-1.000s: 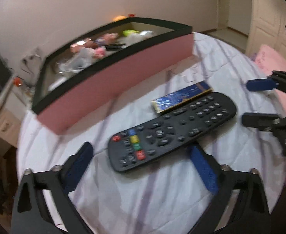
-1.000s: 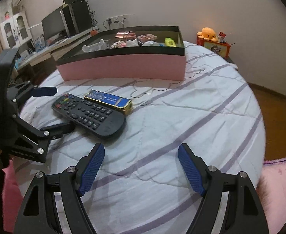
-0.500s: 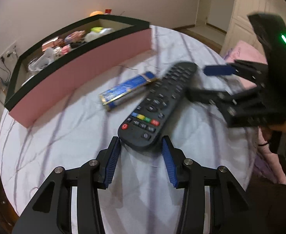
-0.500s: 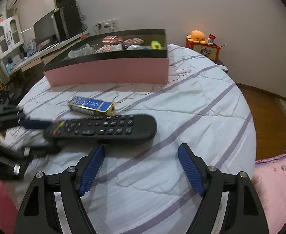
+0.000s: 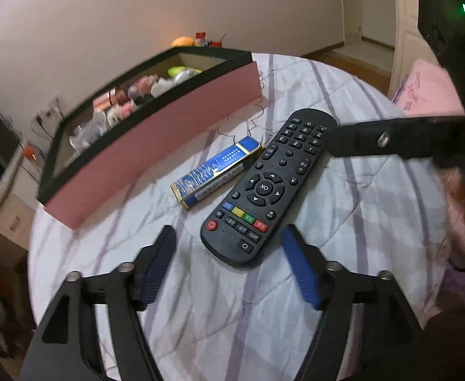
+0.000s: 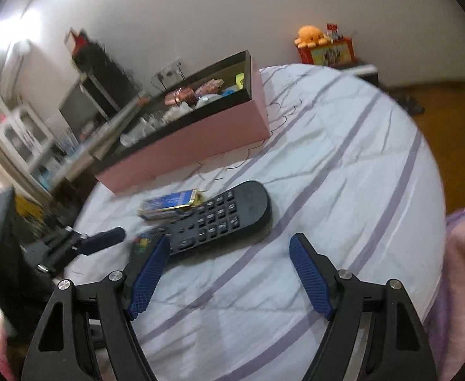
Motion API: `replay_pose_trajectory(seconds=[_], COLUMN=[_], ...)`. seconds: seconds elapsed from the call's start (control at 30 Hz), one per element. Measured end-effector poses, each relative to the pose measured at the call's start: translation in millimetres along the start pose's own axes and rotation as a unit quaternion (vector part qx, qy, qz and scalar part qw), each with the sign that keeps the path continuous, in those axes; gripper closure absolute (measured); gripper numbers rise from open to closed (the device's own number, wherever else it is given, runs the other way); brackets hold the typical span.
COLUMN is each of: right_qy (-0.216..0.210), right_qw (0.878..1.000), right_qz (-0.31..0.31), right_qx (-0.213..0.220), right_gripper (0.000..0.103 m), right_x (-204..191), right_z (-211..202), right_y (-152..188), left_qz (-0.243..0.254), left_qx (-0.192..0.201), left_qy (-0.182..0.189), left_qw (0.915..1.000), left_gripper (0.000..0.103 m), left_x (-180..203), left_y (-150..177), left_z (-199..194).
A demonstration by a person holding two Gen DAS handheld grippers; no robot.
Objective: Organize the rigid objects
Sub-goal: 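Grasp the black remote with the left tool while the right tool clamps its other end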
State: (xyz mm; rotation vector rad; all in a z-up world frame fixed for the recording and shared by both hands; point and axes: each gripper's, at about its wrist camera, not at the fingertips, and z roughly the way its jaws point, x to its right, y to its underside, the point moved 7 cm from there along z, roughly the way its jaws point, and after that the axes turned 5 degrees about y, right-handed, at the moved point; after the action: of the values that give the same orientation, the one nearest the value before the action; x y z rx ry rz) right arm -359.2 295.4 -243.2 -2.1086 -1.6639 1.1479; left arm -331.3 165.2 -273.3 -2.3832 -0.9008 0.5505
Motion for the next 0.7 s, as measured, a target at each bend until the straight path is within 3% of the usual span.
replay_pose_trajectory(seconds=[0.1, 0.27, 0.37, 0.43, 0.53, 0.6, 0.7], right_qy=[-0.026, -0.110, -0.135, -0.148, -0.122, -0.098, -0.094], right_qw=[0.999, 0.982, 0.971, 0.962, 0.961, 0.962, 0.959], right_qz=[0.044, 0.156, 0.198, 0.228, 0.247, 0.255, 0.268], right_qx=[0.005, 0.013, 0.013, 0.009, 0.013, 0.006, 0.003], right_gripper=[0.024, 0.024, 0.025, 0.030, 0.053, 0.077, 0.084], right_x=[2, -1, -4, -5, 0, 4, 4], right_z=[-7, -10, -8, -1, 10, 20, 27], right_y=[6, 12, 8, 6, 4, 5, 3], left_qz=[0.007, 0.017, 0.033, 0.047, 0.049, 0.049, 0.047], left_qx=[0.008, 0.022, 0.027, 0.030, 0.031, 0.031, 0.031], left_qy=[-0.002, -0.011, -0.013, -0.008, 0.006, 0.009, 0.016], left_qw=[0.9999, 0.9996, 0.9990, 0.9984, 0.9983, 0.9983, 0.9983], left_gripper=[0.027, 0.028, 0.035, 0.045, 0.053, 0.055, 0.056], left_x=[1, 4, 8, 12, 14, 13, 11], left_y=[-3, -8, -11, -12, -13, -14, -15], left_z=[0, 4, 6, 7, 8, 9, 9])
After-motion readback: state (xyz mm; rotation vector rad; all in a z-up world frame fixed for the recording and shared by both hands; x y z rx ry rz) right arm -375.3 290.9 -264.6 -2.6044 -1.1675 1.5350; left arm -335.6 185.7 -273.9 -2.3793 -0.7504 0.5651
